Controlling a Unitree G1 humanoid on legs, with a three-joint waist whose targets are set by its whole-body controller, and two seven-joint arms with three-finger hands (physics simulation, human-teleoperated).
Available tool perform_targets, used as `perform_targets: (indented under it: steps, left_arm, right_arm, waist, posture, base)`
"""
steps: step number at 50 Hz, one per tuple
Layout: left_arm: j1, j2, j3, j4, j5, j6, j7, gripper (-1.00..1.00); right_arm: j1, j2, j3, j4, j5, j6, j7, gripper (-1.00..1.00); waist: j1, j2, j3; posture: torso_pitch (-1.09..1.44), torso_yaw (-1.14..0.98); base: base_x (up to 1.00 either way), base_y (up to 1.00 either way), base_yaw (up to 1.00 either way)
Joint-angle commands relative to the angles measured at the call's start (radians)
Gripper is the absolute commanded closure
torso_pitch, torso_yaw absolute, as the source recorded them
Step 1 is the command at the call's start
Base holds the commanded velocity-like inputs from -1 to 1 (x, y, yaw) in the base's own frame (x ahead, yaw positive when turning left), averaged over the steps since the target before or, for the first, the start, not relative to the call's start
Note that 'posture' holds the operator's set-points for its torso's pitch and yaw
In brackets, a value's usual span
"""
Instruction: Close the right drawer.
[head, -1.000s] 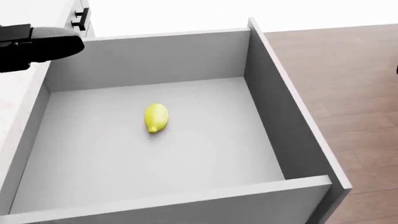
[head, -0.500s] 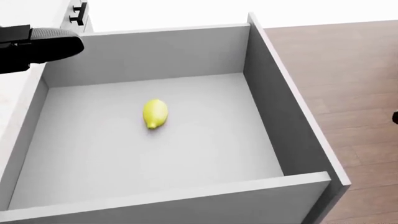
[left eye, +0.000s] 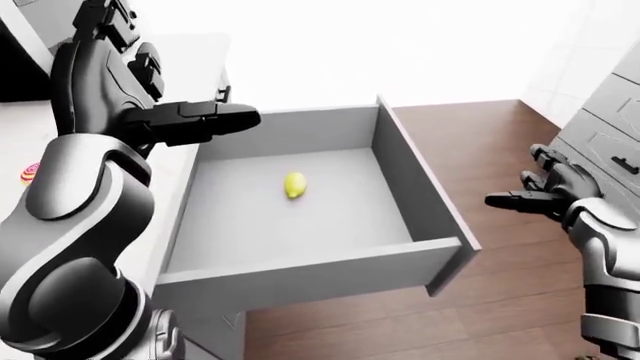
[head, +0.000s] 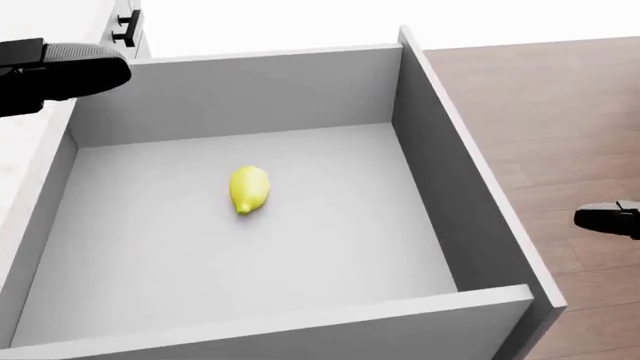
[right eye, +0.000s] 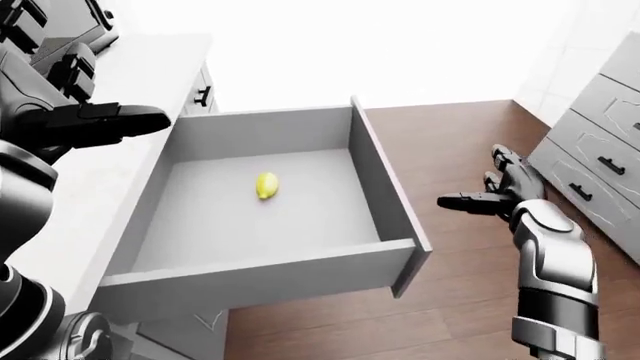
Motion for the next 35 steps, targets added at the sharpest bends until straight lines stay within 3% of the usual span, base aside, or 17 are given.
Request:
perform_targets:
  steps: [1,6,19,35]
  left_arm:
    - [-0.033,0.014,0.014,-0.015,-0.004,-0.023,0.004,-1.00]
    - [-0.037,0.016,0.014,-0.023,-0.018,-0.017,0.017,-1.00]
    - [-0.037,0.028,0.018,-0.027,-0.056,-0.017,0.043,-1.00]
    - [-0.029,0.046,0.023,-0.032,-0.100,-0.023,0.072,-1.00]
  right_arm:
    - [-0.023,-0.023,-0.019,-0.024,0.000,-0.052,-0.002,-1.00]
    - [-0.008,-0.019,-0.020,0.018,0.003,-0.094,-0.001,-1.00]
    - [-0.054,0.006,0.033,0.154,-0.007,-0.177,-0.008,-1.00]
    - [-0.135,0.074,0.121,0.568,-0.015,-0.505,-0.017,-1.00]
  waist:
    - [-0.001,-0.005,-0.025]
    - [0.000,-0.005,-0.024]
    - [-0.003,-0.001,-0.023]
    - [-0.006,0.008,-0.029]
  posture:
    - [0.00,0.00]
    - [0.00,0.00]
    - [0.00,0.00]
    - [0.00,0.00]
  base:
    - [0.00,0.00,0.00]
    - [0.00,0.00,0.00]
    - [0.00,0.00,0.00]
    - [0.00,0.00,0.00]
